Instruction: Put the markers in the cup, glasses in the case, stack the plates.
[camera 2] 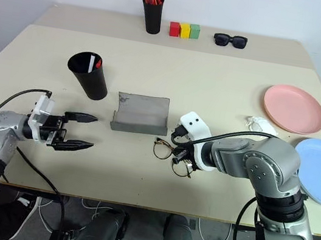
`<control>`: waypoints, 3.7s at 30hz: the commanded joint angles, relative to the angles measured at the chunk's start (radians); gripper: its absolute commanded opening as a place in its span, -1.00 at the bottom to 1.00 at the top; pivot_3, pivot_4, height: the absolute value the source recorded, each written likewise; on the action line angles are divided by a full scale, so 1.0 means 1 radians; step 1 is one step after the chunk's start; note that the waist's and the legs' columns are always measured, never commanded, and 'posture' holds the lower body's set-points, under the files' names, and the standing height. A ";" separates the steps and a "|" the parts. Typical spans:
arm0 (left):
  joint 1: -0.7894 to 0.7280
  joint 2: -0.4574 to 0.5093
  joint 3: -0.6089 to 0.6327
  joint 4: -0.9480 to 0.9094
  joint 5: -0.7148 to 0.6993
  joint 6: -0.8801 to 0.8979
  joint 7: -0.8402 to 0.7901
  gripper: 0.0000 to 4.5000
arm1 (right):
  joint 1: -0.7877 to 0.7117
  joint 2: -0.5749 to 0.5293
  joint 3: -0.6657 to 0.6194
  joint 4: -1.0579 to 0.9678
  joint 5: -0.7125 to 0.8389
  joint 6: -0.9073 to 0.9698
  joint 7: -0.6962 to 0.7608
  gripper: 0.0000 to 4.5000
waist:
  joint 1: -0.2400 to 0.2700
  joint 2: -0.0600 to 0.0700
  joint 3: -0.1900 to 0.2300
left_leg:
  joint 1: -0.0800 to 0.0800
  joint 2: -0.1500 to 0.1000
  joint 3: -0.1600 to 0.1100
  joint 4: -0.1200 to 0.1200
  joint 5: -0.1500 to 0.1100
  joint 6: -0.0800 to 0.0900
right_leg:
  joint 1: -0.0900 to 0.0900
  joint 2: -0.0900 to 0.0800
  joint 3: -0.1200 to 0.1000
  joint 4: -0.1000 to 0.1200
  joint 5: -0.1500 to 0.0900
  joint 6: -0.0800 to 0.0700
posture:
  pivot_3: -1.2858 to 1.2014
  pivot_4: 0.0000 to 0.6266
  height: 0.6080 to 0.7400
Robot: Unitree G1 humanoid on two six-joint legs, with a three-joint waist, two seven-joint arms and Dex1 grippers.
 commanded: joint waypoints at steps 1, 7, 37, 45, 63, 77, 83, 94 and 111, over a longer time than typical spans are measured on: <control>-0.004 0.018 0.013 0.017 -0.022 -0.038 -0.016 1.00 | -0.033 -0.018 0.000 -0.015 0.009 0.007 0.007 -0.98 | -0.003 0.000 0.000 | 0.000 0.000 0.000 0.000 0.000 0.000 | 0.000 0.000 0.000 0.000 0.000 0.000 | 0.03 -0.52 1.00; 0.022 0.038 0.013 -0.040 -0.051 -0.013 -0.016 1.00 | -0.058 -0.026 -0.029 -0.027 0.008 0.007 0.043 -0.98 | -0.003 0.000 0.000 | 0.000 0.000 0.000 -0.001 0.000 0.000 | -0.001 0.000 0.000 0.000 0.000 0.000 | 0.03 -0.52 1.00; 0.061 0.087 0.055 -0.631 -0.201 0.396 0.208 1.00 | -0.056 -0.050 0.027 -0.007 -0.006 0.007 0.063 0.49 | -0.001 0.000 0.000 | -0.001 0.001 0.000 -0.002 0.000 0.000 | -0.002 0.000 0.000 -0.001 0.000 0.000 | 0.03 -0.52 1.00; -0.047 0.065 0.004 -0.768 -0.228 0.578 0.371 1.00 | -0.042 -0.049 0.044 -0.003 -0.030 0.007 0.054 -0.28 | 0.000 0.000 0.000 | -0.002 0.001 0.000 -0.002 0.000 0.000 | -0.002 0.000 0.000 -0.001 0.000 0.000 | 0.03 -0.52 1.00; -0.093 0.073 0.002 -0.825 -0.309 0.779 0.449 1.00 | -0.117 -0.135 -0.045 -0.001 0.055 0.007 0.155 -0.99 | -0.002 0.000 0.001 | -0.002 0.001 0.000 -0.002 0.000 0.000 | -0.001 0.001 0.000 -0.002 0.000 0.000 | 0.03 -0.52 1.00; 0.085 0.156 0.069 -0.790 -0.290 0.716 0.389 1.00 | -0.234 -0.135 -0.057 0.071 -0.087 -0.095 0.203 -0.99 | -0.001 0.000 0.001 | -0.002 0.001 0.001 -0.002 0.000 0.000 | -0.002 0.001 0.000 -0.002 0.000 0.000 | 0.03 -0.52 1.00; 0.095 0.153 0.084 -0.764 -0.278 0.666 0.382 1.00 | -0.331 0.004 0.034 0.156 -0.198 -0.215 0.215 -0.99 | -0.003 0.000 0.001 | -0.002 0.002 0.001 -0.003 0.000 0.000 | -0.002 0.002 0.000 -0.002 0.000 0.000 | 0.03 -0.52 1.00; 0.133 0.147 0.094 -0.768 -0.279 0.633 0.373 1.00 | -0.347 0.191 0.170 0.276 -0.376 -0.513 0.319 -0.99 | -0.005 0.000 0.001 | -0.015 0.001 0.000 -0.001 0.003 -0.006 | -0.017 0.002 0.000 0.001 0.002 -0.003 | 0.03 -0.52 1.00; 0.138 0.148 0.094 -0.760 -0.279 0.609 0.367 1.00 | -0.246 0.183 0.370 0.391 -0.737 -0.887 0.528 -0.99 | -0.007 0.001 0.001 | -0.015 0.002 0.000 -0.001 0.003 -0.005 | -0.017 0.003 0.000 0.001 0.002 -0.004 | 0.03 -0.52 1.00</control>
